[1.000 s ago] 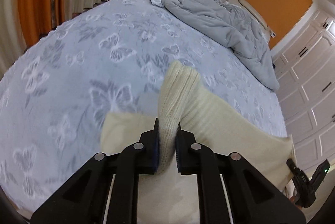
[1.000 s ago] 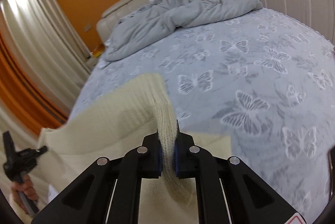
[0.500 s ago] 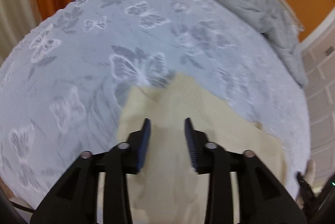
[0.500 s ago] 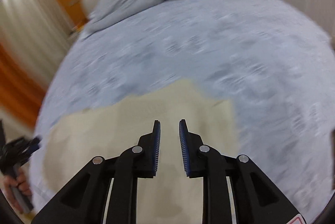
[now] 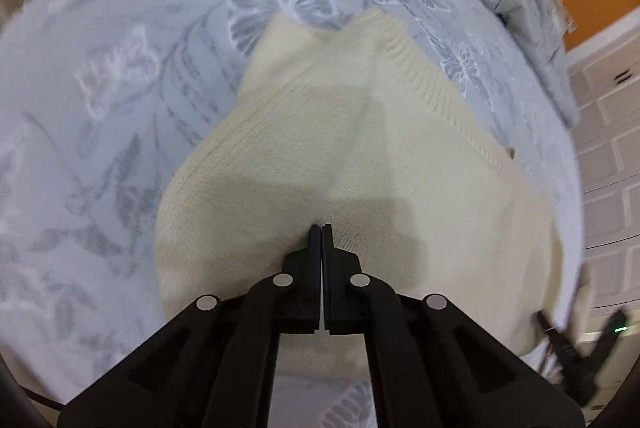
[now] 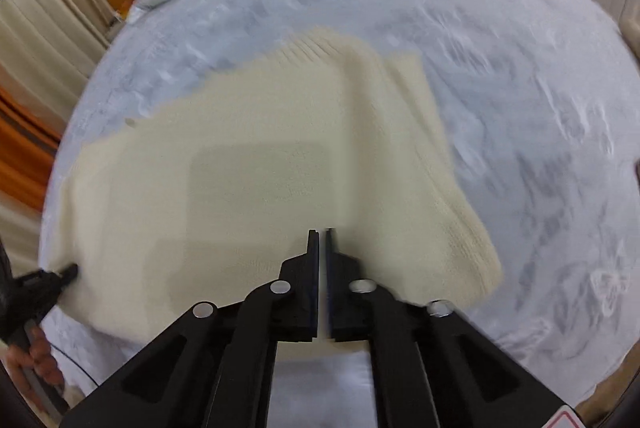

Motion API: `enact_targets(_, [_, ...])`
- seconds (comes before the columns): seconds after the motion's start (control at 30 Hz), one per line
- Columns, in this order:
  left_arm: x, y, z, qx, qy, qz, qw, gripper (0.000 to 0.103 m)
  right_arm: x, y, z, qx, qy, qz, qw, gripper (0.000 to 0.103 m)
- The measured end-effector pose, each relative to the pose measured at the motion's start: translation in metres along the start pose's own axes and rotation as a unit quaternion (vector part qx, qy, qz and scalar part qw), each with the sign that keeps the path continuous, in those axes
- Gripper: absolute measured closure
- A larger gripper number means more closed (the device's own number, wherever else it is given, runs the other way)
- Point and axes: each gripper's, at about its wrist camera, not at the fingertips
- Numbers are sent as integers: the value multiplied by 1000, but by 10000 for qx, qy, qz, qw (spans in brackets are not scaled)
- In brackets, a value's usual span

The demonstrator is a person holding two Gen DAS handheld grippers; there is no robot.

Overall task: Fold small clothes
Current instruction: 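Lay the hem over the collar and open both grippers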

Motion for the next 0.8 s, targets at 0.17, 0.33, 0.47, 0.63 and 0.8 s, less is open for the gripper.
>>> enact_targets(0.17, [25, -58, 21, -30, -566, -566, 9968, 71, 9, 110, -15, 1143, 451, 815, 9891, 98])
enact_targets(0.33, [36, -53, -41, 865, 24, -797, 9931, 64, 0, 163, -81, 832, 921, 1722, 9772, 103])
enact_targets(0.47, [27, -34, -28, 629, -162, -821, 9945, 64, 30, 90, -61, 713, 533, 731, 9933, 103])
enact_targets(0.63, [20, -16, -17, 332, -285, -595, 9973, 67, 42, -43, 11, 139, 5, -582, 9982, 88])
enact_targets(0.8, [-10, 19, 24, -220, -666, 550, 9960, 44, 15, -111, 42, -139, 70, -1158, 9932, 40])
Point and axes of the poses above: each gripper's, at about its wrist camera, not at the fingertips, and z roughly against the way its jaws point, y to its left, x to its top, and after that the axes turned 10 degrees about -z, right-handed
